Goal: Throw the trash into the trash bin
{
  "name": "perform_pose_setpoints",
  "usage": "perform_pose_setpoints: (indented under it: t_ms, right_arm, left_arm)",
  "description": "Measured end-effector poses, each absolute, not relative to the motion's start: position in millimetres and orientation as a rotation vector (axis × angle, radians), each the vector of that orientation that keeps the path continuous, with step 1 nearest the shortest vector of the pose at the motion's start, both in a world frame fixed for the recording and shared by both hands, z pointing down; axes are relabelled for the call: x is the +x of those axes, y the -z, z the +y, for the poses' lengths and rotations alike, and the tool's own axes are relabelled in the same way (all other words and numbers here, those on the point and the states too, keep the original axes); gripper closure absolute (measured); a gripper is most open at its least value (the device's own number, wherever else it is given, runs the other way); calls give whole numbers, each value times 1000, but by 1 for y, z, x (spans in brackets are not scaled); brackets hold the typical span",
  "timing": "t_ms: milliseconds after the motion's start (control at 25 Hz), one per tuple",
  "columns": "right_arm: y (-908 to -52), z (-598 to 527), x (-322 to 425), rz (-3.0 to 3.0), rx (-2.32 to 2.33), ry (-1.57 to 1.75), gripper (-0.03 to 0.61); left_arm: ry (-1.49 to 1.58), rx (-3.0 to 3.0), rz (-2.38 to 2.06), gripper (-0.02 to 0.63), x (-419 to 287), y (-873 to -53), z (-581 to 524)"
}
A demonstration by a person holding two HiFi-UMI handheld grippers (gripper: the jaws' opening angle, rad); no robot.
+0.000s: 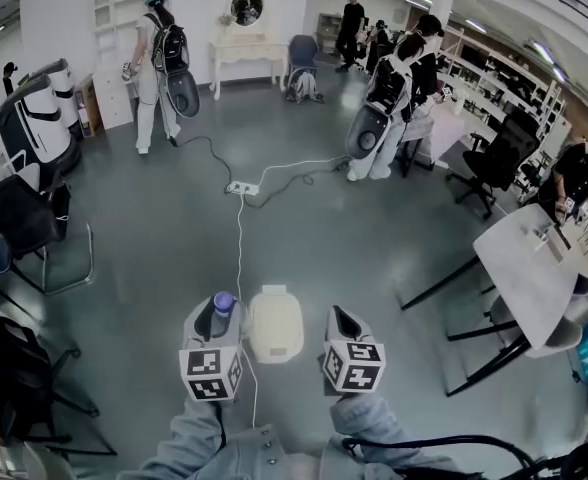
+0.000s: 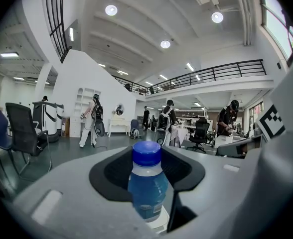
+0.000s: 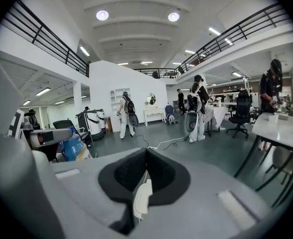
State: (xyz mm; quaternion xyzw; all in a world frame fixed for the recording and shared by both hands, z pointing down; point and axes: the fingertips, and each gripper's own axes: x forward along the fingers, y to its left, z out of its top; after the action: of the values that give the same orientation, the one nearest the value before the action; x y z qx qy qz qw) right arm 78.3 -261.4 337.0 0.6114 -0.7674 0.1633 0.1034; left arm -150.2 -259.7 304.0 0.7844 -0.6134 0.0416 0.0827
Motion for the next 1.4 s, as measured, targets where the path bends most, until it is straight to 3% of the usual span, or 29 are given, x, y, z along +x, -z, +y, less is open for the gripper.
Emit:
perform_pose_setpoints:
  t_ms: [640, 1400]
  right_arm:
    - [-376, -324, 83, -2308, 1588, -530, 575]
    - [-570, -322, 30, -2191, 1437, -677, 575]
  left_arm:
    - [-207, 2201, -1947, 430, -134, -340, -279]
    - [-351, 2044, -1897, 430, -182, -533, -265]
